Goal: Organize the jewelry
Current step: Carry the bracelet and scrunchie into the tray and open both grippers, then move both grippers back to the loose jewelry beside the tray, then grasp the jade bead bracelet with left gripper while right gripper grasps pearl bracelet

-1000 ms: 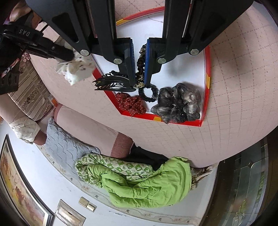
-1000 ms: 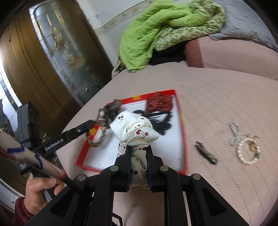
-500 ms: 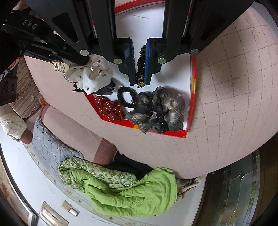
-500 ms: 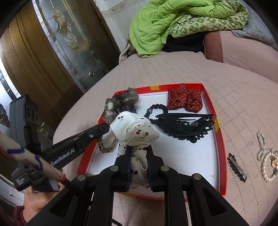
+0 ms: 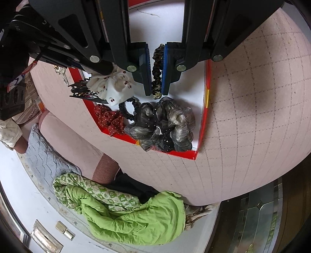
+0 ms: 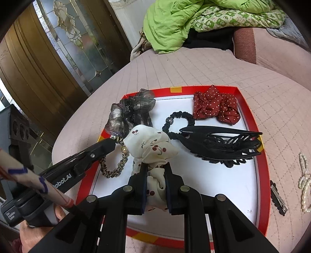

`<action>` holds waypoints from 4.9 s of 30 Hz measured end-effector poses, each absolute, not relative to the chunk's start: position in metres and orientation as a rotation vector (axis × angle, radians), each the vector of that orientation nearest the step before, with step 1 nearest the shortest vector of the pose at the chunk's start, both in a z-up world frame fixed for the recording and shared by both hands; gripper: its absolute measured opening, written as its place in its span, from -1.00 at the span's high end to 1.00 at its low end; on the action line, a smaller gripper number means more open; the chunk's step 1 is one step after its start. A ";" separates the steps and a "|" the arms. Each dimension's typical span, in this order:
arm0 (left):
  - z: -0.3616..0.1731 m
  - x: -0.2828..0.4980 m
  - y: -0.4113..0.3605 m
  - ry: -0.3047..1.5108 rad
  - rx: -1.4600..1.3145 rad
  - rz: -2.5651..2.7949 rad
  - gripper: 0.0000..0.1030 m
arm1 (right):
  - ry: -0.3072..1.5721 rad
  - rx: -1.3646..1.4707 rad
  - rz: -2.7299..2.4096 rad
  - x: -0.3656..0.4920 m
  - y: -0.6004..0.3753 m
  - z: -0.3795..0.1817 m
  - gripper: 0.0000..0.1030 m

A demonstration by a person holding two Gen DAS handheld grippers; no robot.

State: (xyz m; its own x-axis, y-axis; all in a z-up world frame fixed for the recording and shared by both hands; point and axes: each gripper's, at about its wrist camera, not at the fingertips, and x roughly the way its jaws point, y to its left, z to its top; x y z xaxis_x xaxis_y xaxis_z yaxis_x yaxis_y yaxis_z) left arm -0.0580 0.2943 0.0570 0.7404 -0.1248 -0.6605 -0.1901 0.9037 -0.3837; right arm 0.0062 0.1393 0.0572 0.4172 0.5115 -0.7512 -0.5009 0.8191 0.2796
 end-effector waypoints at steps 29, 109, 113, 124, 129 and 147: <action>0.056 -0.051 0.302 0.729 -0.476 0.043 0.41 | 0.969 0.059 0.629 0.023 0.143 0.052 0.36; 0.073 -0.057 0.047 0.715 -0.107 -0.461 0.18 | 0.571 0.364 0.235 -0.038 -0.213 0.109 0.76; 0.067 -0.048 0.036 0.767 -0.116 -0.479 0.17 | 0.569 0.436 0.239 -0.041 -0.229 0.107 0.76; 0.047 0.008 -0.004 0.905 -0.173 -0.456 0.17 | 0.506 0.585 0.325 -0.050 -0.256 0.114 0.76; 0.032 0.043 -0.025 0.956 -0.142 -0.398 0.17 | 0.505 0.617 0.330 -0.052 -0.270 0.112 0.75; 0.042 0.025 -0.044 0.848 -0.071 -0.384 0.90 | 0.536 0.615 0.322 -0.037 -0.269 0.104 0.75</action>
